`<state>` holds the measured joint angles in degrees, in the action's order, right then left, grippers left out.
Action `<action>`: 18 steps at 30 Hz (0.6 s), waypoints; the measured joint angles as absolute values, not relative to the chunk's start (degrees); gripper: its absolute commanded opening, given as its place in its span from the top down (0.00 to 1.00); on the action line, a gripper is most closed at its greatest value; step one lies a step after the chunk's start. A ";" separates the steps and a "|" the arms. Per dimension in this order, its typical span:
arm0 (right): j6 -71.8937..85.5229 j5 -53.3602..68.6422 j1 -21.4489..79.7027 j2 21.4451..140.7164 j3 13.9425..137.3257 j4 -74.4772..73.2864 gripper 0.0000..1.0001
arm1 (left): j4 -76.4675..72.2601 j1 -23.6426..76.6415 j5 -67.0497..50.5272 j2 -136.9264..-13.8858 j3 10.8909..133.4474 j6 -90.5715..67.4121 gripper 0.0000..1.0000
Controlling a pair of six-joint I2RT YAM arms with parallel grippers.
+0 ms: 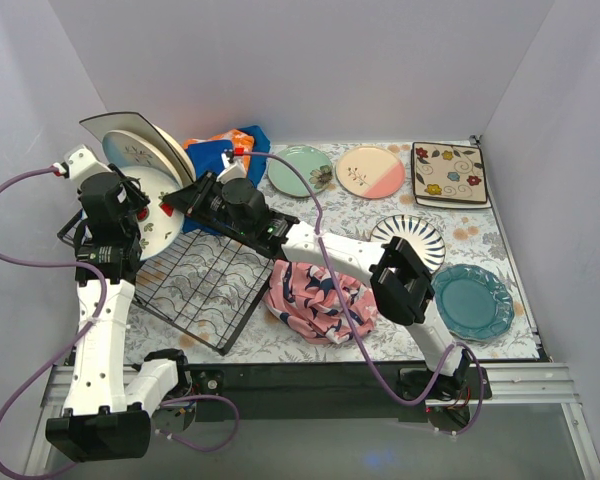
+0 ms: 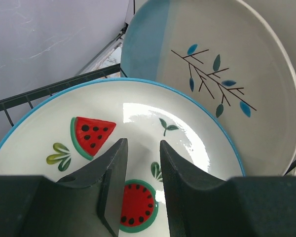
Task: Unload the plates from the dish rack
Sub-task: Unload the plate from the dish rack.
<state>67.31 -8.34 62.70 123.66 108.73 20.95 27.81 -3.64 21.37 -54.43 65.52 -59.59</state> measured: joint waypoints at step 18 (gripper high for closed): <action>74.61 -1.02 61.04 116.20 97.19 22.87 0.99 | 31.48 -3.64 18.85 -54.54 80.97 -58.63 0.68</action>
